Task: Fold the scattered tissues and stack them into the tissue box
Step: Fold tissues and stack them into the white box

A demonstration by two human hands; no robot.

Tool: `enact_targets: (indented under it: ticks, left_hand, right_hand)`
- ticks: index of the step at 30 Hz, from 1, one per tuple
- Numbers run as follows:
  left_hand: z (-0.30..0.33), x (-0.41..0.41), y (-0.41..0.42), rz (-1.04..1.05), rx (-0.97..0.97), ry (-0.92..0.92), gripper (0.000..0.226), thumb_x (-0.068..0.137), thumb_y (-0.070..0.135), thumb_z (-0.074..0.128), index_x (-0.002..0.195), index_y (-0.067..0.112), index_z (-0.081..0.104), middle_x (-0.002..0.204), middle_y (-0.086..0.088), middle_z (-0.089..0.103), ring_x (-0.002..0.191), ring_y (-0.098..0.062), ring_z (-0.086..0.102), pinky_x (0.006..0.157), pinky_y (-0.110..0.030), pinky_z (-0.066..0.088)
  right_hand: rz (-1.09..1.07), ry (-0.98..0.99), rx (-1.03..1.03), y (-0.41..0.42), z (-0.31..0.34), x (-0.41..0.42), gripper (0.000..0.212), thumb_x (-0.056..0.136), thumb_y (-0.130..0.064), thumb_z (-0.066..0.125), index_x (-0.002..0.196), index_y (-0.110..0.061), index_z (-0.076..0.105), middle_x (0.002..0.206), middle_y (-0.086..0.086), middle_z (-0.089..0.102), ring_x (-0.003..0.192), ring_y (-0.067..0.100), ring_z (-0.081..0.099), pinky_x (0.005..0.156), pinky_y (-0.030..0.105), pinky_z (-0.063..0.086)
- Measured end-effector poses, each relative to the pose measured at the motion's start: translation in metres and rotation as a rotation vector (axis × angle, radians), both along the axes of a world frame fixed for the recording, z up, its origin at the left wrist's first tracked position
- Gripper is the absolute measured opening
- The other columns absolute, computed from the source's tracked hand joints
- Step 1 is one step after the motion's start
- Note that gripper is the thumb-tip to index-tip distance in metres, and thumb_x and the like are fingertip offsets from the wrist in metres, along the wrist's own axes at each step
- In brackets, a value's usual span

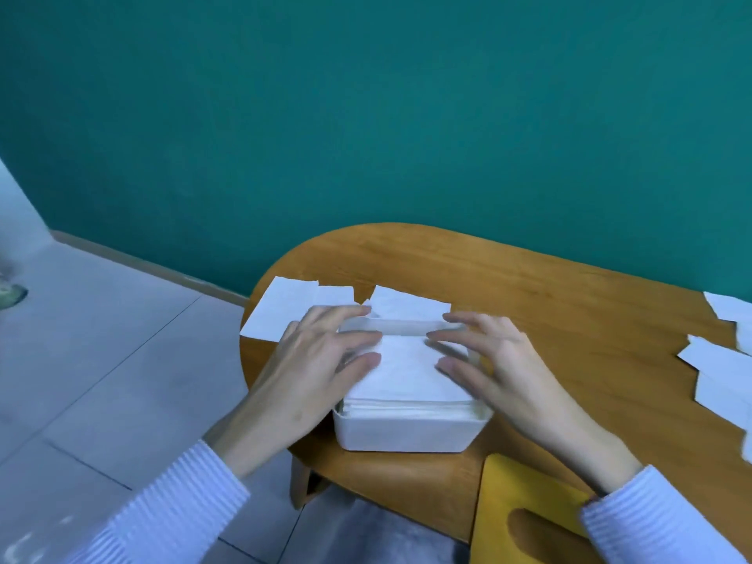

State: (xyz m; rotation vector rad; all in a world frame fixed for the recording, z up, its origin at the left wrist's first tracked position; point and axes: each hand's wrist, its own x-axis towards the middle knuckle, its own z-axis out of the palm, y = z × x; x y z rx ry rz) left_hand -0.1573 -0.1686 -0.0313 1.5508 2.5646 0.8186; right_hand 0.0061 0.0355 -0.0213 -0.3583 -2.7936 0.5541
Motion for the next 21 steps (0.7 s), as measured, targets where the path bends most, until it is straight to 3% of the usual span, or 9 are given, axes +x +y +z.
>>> enact_targets:
  ticks: [3, 6, 11, 16, 21]
  left_hand:
    - [-0.005, 0.010, -0.009, -0.060, -0.100, -0.108, 0.046, 0.096, 0.057, 0.051, 0.141, 0.048, 0.050, 0.156, 0.028, 0.028, 0.146, 0.008, 0.011, 0.118, -0.038, 0.024]
    - [-0.011, 0.015, -0.009, -0.047, -0.102, -0.230, 0.048, 0.096, 0.055, 0.052, 0.144, 0.050, 0.043, 0.156, 0.034, 0.021, 0.144, 0.017, -0.007, 0.121, -0.038, 0.019]
    - [-0.005, 0.016, 0.011, -0.071, -0.160, -0.281, 0.049, 0.097, 0.045, 0.058, 0.143, 0.051, 0.043, 0.156, 0.033, 0.019, 0.143, 0.017, -0.013, 0.121, -0.044, 0.018]
    - [-0.001, 0.033, 0.053, -0.128, -0.211, -0.249, 0.051, 0.099, 0.044, 0.056, 0.147, 0.048, 0.040, 0.160, 0.029, 0.018, 0.144, 0.015, -0.016, 0.119, -0.036, 0.020]
    - [-0.001, 0.058, 0.101, -0.194, -0.226, -0.209, 0.052, 0.101, 0.043, 0.052, 0.151, 0.044, 0.037, 0.163, 0.025, 0.014, 0.145, 0.011, -0.018, 0.117, -0.035, 0.022]
  right_hand:
    - [0.123, -0.194, 0.090, -0.008, 0.000, 0.008, 0.048, 0.098, -0.063, 0.033, 0.143, -0.047, 0.041, 0.158, -0.018, 0.027, 0.145, 0.003, 0.021, 0.119, 0.035, 0.018]
    - [0.147, -0.318, 0.097, -0.011, -0.009, 0.008, 0.045, 0.102, -0.053, 0.029, 0.148, -0.052, 0.026, 0.161, -0.024, 0.008, 0.149, -0.002, 0.001, 0.121, 0.029, 0.001]
    - [0.104, -0.319, 0.077, 0.007, -0.013, 0.012, 0.045, 0.102, -0.044, 0.042, 0.144, -0.056, 0.030, 0.156, -0.031, 0.007, 0.146, -0.008, 0.002, 0.122, 0.028, 0.001]
    - [0.045, -0.324, 0.043, 0.041, -0.017, 0.033, 0.046, 0.100, -0.042, 0.048, 0.137, -0.062, 0.031, 0.150, -0.036, 0.006, 0.143, -0.012, 0.002, 0.119, 0.026, 0.000]
    - [-0.044, -0.350, 0.028, 0.076, -0.009, 0.061, 0.048, 0.100, -0.035, 0.052, 0.141, -0.055, 0.036, 0.150, -0.032, 0.010, 0.146, -0.006, 0.006, 0.118, 0.028, 0.000]
